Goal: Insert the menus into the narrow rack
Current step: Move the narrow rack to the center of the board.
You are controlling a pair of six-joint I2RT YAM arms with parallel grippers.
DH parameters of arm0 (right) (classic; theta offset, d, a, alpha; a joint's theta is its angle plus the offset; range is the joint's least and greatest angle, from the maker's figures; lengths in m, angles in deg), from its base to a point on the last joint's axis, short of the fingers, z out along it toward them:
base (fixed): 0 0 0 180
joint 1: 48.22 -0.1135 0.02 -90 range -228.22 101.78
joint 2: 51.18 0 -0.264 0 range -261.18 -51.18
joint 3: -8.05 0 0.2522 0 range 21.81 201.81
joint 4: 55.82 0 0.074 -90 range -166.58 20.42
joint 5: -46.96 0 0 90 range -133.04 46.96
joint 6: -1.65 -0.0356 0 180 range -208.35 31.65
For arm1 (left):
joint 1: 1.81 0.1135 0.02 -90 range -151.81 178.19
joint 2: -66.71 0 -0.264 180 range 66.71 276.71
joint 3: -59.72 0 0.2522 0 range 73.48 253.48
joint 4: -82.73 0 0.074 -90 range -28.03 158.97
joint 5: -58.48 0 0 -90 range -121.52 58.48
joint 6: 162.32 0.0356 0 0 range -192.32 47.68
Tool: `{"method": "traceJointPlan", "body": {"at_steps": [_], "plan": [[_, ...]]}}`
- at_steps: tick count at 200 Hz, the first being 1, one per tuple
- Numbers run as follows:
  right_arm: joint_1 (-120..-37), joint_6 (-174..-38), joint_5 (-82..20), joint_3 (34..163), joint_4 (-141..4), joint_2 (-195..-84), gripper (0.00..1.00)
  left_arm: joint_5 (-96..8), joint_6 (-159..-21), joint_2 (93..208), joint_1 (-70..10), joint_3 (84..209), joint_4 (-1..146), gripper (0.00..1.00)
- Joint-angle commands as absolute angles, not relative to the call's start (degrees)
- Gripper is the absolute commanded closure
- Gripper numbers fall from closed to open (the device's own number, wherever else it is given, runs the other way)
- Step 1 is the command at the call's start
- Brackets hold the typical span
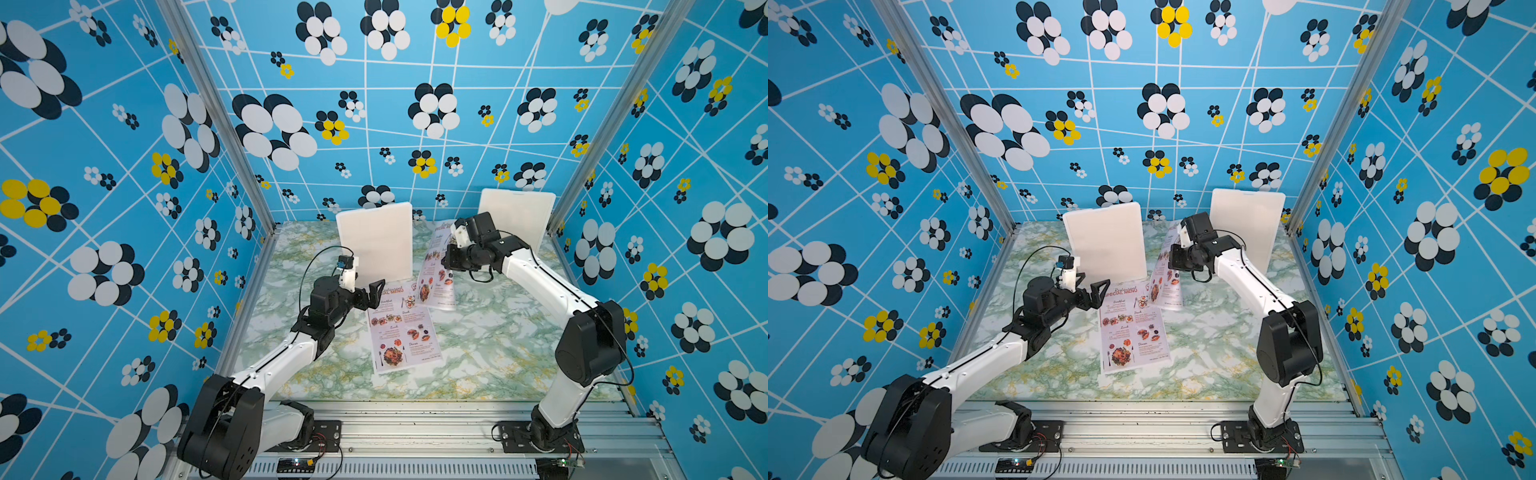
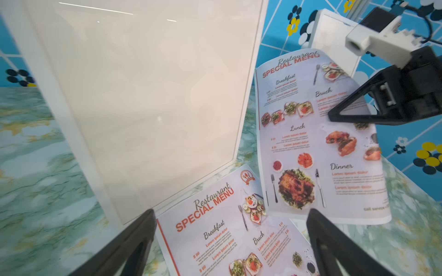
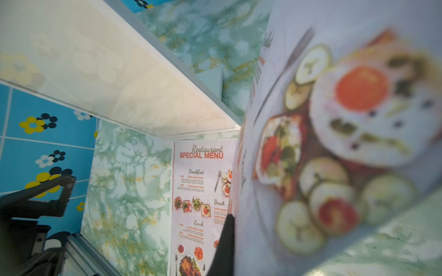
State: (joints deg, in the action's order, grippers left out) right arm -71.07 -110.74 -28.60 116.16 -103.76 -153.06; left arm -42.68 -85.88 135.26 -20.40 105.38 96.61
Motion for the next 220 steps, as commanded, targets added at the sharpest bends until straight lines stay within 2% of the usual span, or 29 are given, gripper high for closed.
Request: {"method": "traceJointPlan", "body": {"at_steps": [1, 34, 87, 130, 173, 220], "plan": [[-71.38, -108.14, -27.17, 125.17, -106.26, -153.20, 1.00, -33.77, -87.83, 133.02, -17.89, 103.77, 100.16, 0.01], [-70.69, -108.02, -32.99, 140.54, -111.05, -161.08, 1.00, -33.75, -95.20, 134.99, -9.42, 103.64, 101.05, 0.01], [-68.97, -106.60, -39.62, 160.27, -117.40, -175.35, 1.00, -34.94, -102.62, 139.87, -2.08, 107.27, 95.84, 0.01], [-68.52, -107.69, -38.81, 162.33, -112.23, -183.53, 1.00, -37.35, -108.71, 150.32, 3.33, 113.91, 91.93, 0.01], [-68.52, -111.93, -32.93, 167.71, -110.24, -191.92, 1.00, -37.76, -108.04, 162.62, 3.20, 125.33, 86.94, 0.00], [-68.58, -117.12, -25.16, 166.82, -105.37, -195.44, 1.00, -39.97, -109.37, 172.47, 3.67, 134.86, 83.64, 0.00]]}}
